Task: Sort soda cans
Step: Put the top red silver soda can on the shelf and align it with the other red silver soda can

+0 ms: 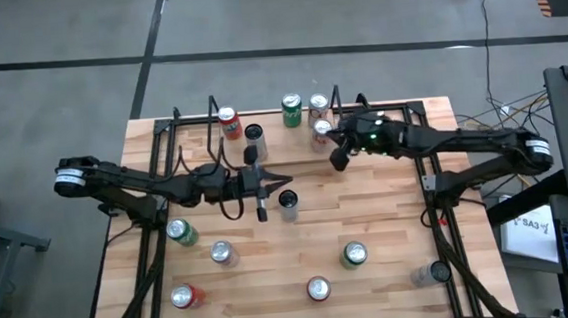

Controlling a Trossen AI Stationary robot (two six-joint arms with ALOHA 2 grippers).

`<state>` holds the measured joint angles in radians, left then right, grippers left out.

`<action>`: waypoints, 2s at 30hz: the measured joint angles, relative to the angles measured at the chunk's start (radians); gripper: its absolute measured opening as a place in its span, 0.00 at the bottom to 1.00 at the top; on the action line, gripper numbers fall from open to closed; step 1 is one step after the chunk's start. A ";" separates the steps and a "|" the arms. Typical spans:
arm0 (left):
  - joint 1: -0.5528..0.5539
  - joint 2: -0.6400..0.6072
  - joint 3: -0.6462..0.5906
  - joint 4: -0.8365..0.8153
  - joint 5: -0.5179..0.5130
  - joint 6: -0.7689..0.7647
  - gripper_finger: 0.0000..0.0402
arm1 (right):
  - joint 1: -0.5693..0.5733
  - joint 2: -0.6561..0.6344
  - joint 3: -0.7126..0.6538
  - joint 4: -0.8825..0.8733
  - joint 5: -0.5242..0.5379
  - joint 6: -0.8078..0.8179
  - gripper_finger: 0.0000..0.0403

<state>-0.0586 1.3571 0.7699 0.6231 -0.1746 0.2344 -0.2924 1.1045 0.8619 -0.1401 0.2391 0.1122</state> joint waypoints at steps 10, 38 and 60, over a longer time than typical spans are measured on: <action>0.039 0.154 0.220 -0.189 0.003 0.040 0.00 | 0.035 -0.231 0.000 -0.084 -0.092 -0.007 0.03; 0.357 0.522 0.697 -0.589 0.095 0.058 0.00 | 0.114 -0.283 -0.001 -0.175 -0.081 -0.072 0.03; 0.355 0.581 0.694 -0.563 0.079 -0.111 0.00 | 0.114 -0.283 -0.016 -0.170 -0.081 -0.061 0.03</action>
<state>0.2966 1.9377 1.4635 0.0605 -0.0959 0.1238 -0.1787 0.8215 0.8459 -0.3103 0.1583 0.0507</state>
